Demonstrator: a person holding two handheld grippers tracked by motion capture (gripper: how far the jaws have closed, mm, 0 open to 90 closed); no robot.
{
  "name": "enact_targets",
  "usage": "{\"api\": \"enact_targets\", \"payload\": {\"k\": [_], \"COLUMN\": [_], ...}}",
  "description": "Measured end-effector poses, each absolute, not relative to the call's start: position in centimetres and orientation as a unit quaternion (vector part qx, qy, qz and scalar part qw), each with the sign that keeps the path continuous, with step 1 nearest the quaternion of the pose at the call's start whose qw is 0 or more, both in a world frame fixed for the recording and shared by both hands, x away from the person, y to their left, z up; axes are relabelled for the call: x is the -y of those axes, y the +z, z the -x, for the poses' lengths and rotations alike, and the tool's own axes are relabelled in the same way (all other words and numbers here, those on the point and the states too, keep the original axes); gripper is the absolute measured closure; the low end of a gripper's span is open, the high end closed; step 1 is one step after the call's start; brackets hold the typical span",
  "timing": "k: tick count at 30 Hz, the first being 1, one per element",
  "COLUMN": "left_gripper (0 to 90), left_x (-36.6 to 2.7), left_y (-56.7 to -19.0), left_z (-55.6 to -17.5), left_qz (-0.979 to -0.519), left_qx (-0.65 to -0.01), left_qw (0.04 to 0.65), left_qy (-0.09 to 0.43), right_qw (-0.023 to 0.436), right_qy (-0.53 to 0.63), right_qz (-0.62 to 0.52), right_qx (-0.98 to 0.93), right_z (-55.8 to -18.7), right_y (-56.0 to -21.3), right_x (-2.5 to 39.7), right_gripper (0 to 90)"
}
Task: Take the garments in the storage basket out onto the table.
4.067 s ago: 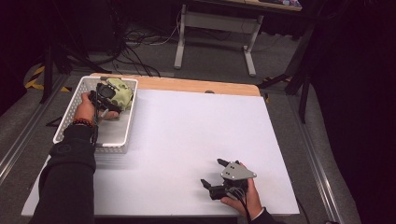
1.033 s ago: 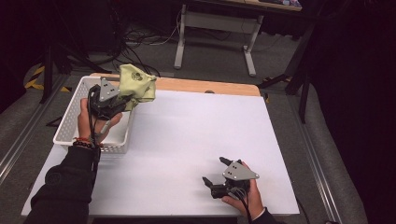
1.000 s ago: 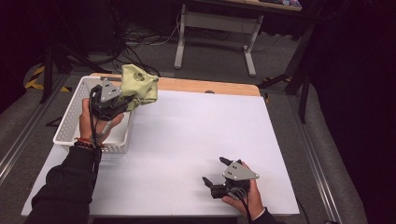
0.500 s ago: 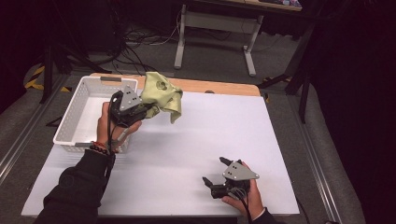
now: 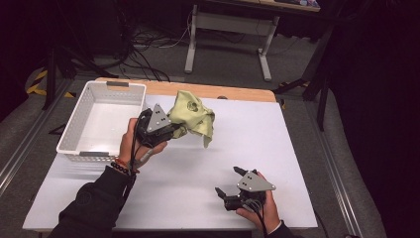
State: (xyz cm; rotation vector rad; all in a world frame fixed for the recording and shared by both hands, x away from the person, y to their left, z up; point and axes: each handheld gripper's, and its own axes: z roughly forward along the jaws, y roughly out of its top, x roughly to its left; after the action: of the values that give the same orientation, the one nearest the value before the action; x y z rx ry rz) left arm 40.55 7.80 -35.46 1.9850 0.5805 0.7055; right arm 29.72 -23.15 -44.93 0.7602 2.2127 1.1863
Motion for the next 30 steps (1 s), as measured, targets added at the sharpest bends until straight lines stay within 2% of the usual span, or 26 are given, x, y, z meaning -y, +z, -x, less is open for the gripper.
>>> {"api": "enact_targets", "payload": {"k": [30], "left_gripper": [67.7], "left_x": [-5.3], "left_y": [-40.3], "left_z": [-39.7], "left_qz": [-0.840], "left_qx": [-0.225], "left_qw": [0.429], "left_qy": [0.245], "right_qw": [0.260], "right_qy": [0.438], "right_qz": [-0.282], "right_qx": [-0.813], "right_z": [-29.7], "right_y": [-44.9], "right_x": [23.2], "right_gripper": [11.3]}}
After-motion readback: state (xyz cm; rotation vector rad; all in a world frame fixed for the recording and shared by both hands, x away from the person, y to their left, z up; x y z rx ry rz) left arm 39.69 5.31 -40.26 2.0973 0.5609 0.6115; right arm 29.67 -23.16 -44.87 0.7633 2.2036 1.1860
